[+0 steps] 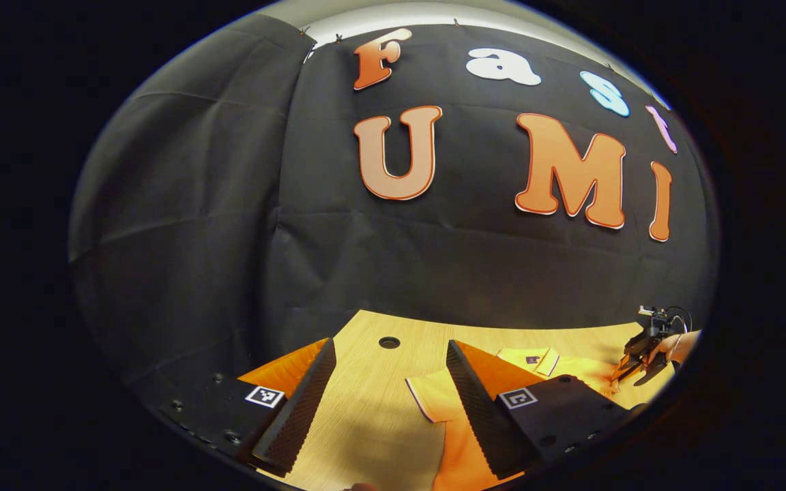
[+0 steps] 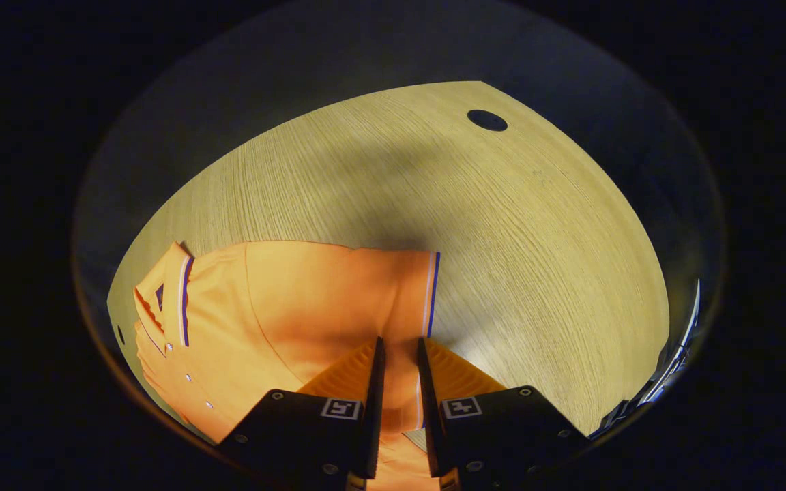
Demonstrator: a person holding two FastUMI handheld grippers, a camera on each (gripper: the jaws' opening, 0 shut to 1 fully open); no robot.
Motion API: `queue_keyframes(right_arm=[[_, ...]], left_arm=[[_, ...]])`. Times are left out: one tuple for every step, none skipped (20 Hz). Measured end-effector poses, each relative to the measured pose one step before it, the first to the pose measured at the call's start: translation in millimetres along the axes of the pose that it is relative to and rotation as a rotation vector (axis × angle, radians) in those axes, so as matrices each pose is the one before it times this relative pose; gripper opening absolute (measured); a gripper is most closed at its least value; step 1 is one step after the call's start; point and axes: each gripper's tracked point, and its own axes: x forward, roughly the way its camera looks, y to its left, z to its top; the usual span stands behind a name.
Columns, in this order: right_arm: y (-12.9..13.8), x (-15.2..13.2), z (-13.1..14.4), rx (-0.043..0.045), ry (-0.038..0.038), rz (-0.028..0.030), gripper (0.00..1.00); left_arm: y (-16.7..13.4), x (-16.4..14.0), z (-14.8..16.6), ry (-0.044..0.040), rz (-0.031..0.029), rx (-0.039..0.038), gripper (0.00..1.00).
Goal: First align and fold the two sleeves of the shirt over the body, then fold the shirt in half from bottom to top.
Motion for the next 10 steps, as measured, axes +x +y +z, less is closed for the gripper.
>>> queue_keyframes(right_arm=[[0.58,-0.16,-0.14,-0.00685,-0.00443,-0.00050,0.29],[1.09,0.09,-0.87,-0.00448,-0.00244,0.00004,0.29],[1.52,-0.92,0.26,-0.00494,-0.00467,0.00267,0.29],[1.41,-1.44,-0.31,-0.00116,0.00038,0.00058,0.29],[1.57,0.32,-0.01,0.00169,-0.00181,0.00097,0.29],[-0.65,-1.73,0.52,-0.00041,0.00137,0.00135,0.29],[1.36,1.42,-0.36,0.00107,0.01147,0.01000,0.29],[-0.71,-0.33,0.69,0.00524,0.00911,0.01998,0.29],[1.47,1.04,0.25,0.01770,0.01368,0.02172,0.30],[-0.18,0.29,-1.29,0.00450,0.01642,0.01756,0.30]], left_arm=[[1.03,0.36,-2.37,-0.00026,0.00049,-0.00093,0.98],[-0.21,-0.04,0.81,-0.00181,-0.00100,0.00103,0.98],[0.50,-0.81,1.03,-0.00316,-0.00140,0.00088,0.98],[-0.39,0.67,1.07,-0.00105,-0.00245,0.00064,0.98],[-0.24,0.32,0.33,-0.00103,-0.00289,0.00176,0.98],[0.24,0.01,1.00,-0.00261,-0.00082,0.00319,0.98],[0.62,-1.35,2.07,-0.00473,0.00142,0.00359,0.98],[0.66,0.09,0.99,-0.00421,0.00109,0.00037,0.98],[1.32,-1.10,-1.57,-0.00334,0.00116,-0.00456,0.98],[1.62,0.25,-0.95,0.00010,0.00112,-0.00843,0.98]])
